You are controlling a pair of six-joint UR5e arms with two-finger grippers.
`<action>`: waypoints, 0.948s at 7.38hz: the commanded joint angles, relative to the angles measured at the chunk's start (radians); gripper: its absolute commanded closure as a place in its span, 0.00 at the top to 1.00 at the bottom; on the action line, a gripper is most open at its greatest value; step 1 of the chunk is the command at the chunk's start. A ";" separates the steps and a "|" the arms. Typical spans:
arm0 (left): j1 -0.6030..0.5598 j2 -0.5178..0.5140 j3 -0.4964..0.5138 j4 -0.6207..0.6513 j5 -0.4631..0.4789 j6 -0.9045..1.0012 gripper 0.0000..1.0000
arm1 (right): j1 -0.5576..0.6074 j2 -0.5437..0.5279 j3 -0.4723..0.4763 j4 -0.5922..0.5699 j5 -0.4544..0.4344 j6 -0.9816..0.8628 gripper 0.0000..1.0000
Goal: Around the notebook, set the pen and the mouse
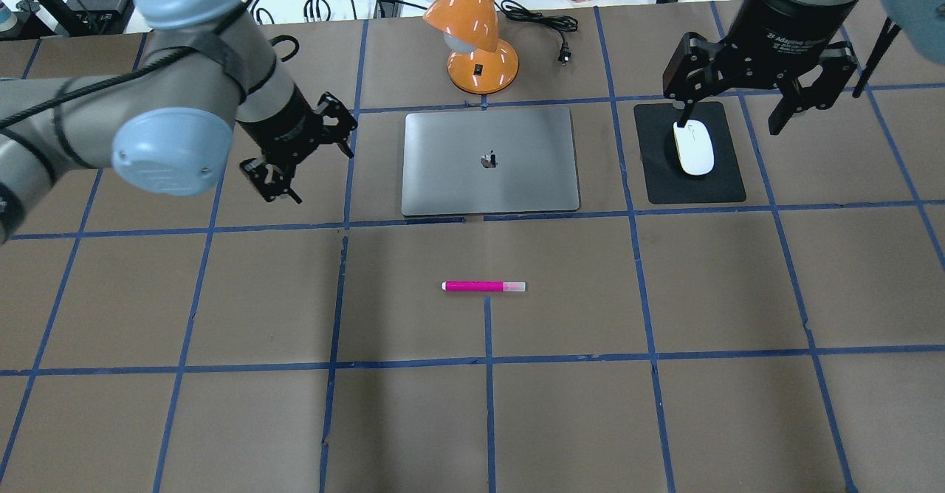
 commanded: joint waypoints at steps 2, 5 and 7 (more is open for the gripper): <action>0.027 0.046 0.102 -0.166 0.102 0.386 1.00 | 0.000 -0.001 0.000 0.000 -0.001 0.003 1.00; -0.055 0.014 0.204 -0.274 0.068 0.393 1.00 | 0.000 0.001 0.000 -0.020 -0.001 0.001 1.00; -0.071 0.015 0.209 -0.263 0.056 0.449 1.00 | 0.000 0.001 0.000 -0.020 -0.001 0.001 1.00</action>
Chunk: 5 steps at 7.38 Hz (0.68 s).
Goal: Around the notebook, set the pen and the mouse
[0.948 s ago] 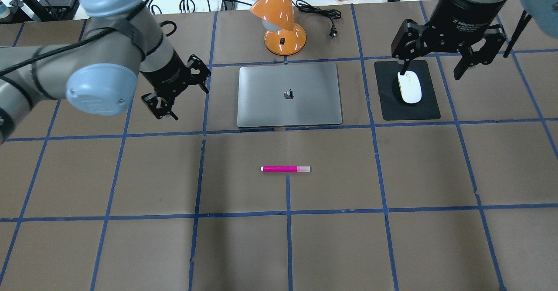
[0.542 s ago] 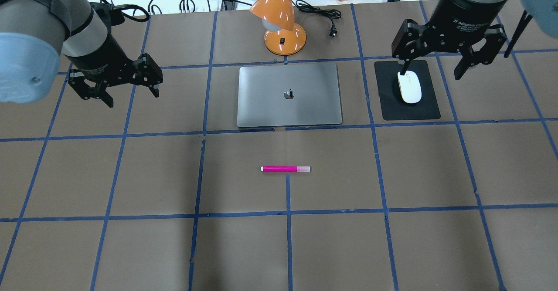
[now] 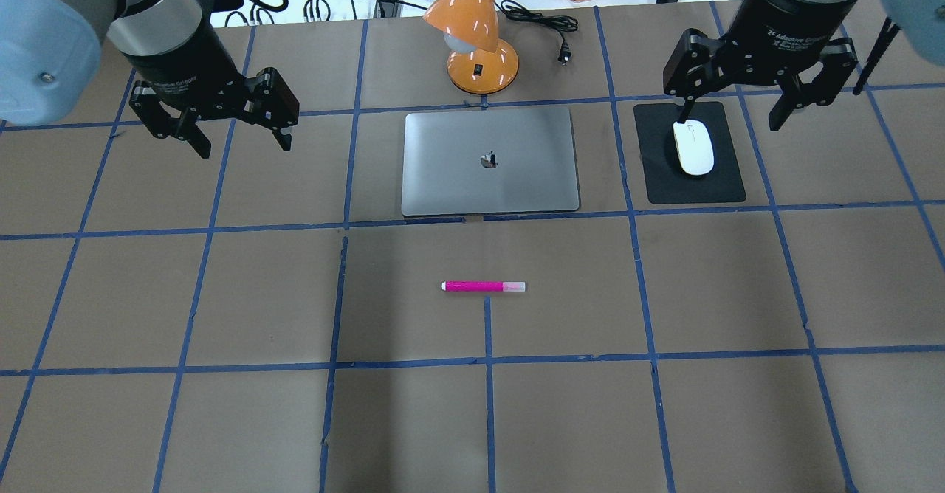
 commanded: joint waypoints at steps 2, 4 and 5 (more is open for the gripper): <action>-0.011 -0.002 -0.003 0.007 0.009 0.020 1.00 | 0.000 0.000 0.000 -0.004 -0.002 0.000 1.00; -0.009 0.003 0.010 0.007 -0.004 0.016 1.00 | 0.000 0.000 -0.001 -0.005 0.000 0.000 1.00; -0.008 0.007 0.011 0.006 0.009 0.025 1.00 | 0.000 0.000 -0.001 -0.005 0.000 0.000 1.00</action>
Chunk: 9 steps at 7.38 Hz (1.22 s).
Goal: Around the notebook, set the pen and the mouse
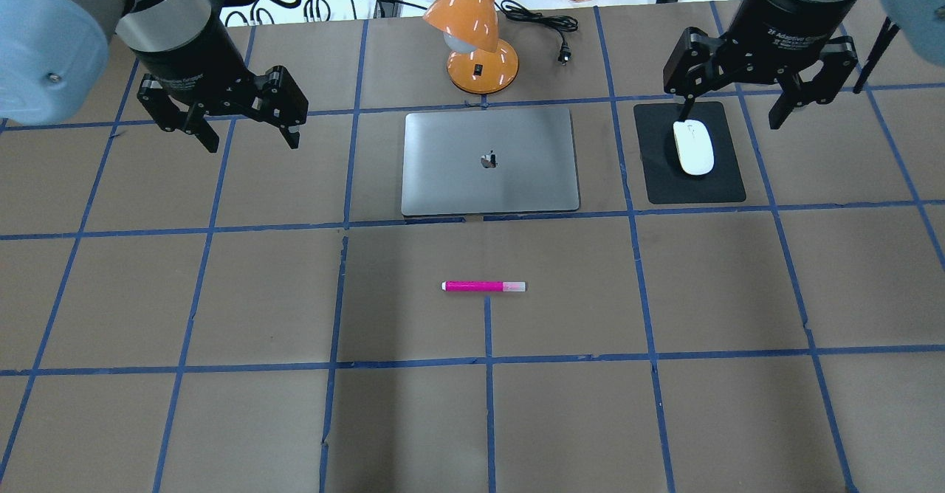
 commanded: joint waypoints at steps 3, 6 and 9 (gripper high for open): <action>0.015 0.014 0.015 -0.064 0.032 0.000 1.00 | 0.000 0.000 -0.001 -0.001 0.001 0.000 1.00; 0.017 -0.006 0.037 -0.058 0.030 0.002 1.00 | -0.002 0.000 -0.001 -0.001 0.001 0.000 1.00; 0.017 -0.023 0.034 -0.062 0.033 0.002 1.00 | 0.000 0.000 -0.002 -0.001 0.001 0.000 1.00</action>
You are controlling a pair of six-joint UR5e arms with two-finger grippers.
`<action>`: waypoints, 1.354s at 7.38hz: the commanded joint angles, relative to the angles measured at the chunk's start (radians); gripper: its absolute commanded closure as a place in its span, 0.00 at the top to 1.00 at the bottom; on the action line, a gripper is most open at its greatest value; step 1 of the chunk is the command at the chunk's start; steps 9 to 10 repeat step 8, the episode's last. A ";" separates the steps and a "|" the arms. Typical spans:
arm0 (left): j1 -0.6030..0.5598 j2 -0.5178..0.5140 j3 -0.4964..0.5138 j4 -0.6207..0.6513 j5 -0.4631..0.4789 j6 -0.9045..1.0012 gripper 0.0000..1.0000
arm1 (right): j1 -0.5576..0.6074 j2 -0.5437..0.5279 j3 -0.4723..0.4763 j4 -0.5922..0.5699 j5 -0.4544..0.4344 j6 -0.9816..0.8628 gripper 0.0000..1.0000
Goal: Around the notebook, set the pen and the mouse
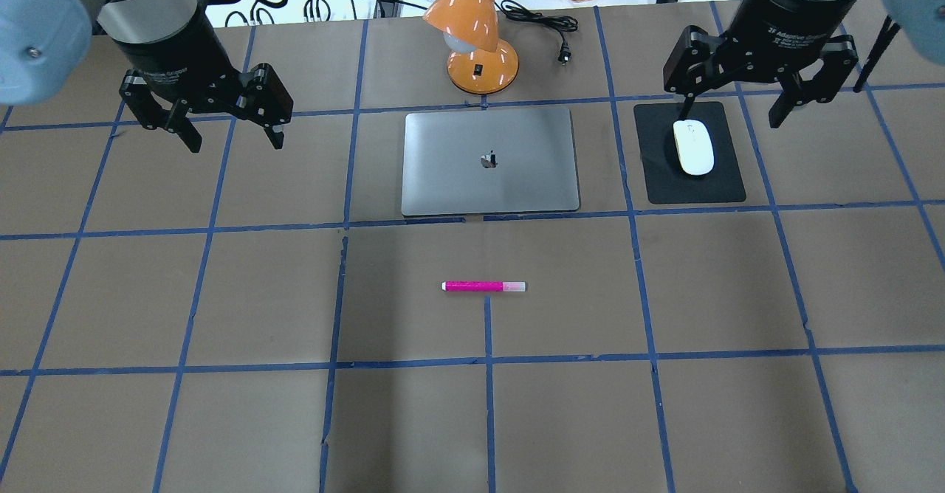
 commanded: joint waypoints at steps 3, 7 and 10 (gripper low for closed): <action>-0.001 -0.006 0.004 0.004 -0.003 0.000 1.00 | 0.000 -0.002 -0.001 0.000 0.001 0.000 1.00; -0.001 -0.001 0.004 0.013 -0.008 0.000 1.00 | 0.000 0.000 -0.002 0.000 -0.001 0.000 1.00; -0.003 -0.003 0.004 0.013 -0.009 -0.001 1.00 | -0.001 0.000 -0.004 0.000 -0.001 0.000 1.00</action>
